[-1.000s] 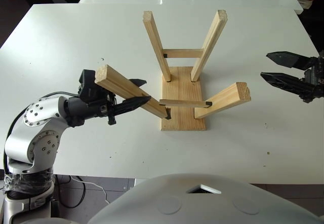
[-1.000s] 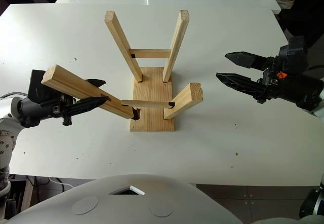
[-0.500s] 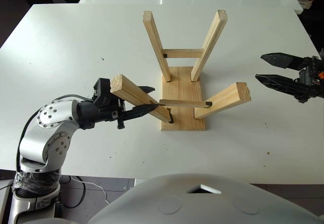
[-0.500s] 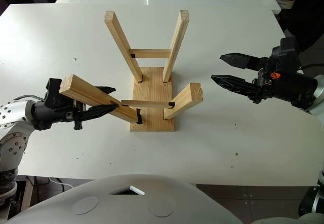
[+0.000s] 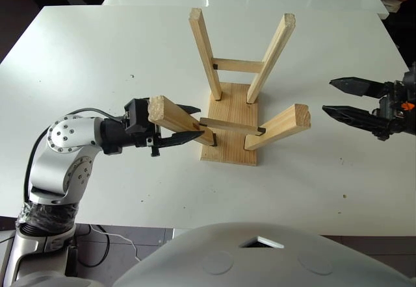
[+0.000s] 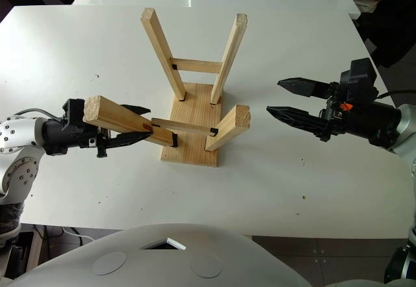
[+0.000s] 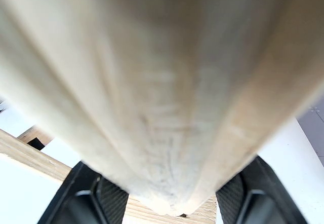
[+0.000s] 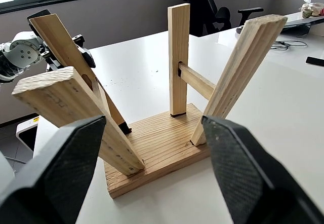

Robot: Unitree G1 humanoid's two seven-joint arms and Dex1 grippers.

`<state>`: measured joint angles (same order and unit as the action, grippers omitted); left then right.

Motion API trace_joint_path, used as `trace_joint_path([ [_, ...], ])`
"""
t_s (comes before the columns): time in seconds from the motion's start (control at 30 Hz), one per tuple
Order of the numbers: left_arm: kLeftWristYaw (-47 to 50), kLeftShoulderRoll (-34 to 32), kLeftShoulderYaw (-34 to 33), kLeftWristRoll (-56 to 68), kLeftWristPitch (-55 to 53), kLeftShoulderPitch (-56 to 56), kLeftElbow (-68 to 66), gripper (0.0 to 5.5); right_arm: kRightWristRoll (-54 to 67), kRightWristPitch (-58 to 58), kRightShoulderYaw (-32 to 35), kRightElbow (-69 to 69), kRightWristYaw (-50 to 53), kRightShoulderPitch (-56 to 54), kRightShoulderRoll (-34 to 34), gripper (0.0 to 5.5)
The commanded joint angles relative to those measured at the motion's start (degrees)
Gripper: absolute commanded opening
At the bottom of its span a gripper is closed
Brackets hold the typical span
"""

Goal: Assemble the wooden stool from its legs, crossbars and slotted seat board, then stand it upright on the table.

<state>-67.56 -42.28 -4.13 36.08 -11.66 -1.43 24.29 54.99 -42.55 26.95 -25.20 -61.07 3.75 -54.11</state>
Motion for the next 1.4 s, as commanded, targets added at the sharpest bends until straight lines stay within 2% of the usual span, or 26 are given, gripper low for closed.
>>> trace_joint_path([
  [0.03,-1.3,-2.8,1.0,-2.6,-1.2,-0.5,-1.6,2.05,-0.7,0.6,0.1,-1.0,0.1,0.3,-0.2,3.49],
  [0.63,-3.1,-4.1,1.6,-1.7,-1.2,5.8,-7.1,2.05,-1.8,2.2,-0.9,-2.5,-0.8,2.3,0.1,3.49],
  [1.0,-1.1,-2.8,3.1,1.5,-5.0,1.3,-1.9,2.05,-2.1,3.0,-0.6,-3.9,-0.1,4.0,1.0,3.49],
  [1.4,-1.1,-3.8,3.0,-2.1,-0.7,2.2,-5.2,2.05,-3.1,4.2,-0.7,-4.3,0.0,5.1,1.5,3.49],
])
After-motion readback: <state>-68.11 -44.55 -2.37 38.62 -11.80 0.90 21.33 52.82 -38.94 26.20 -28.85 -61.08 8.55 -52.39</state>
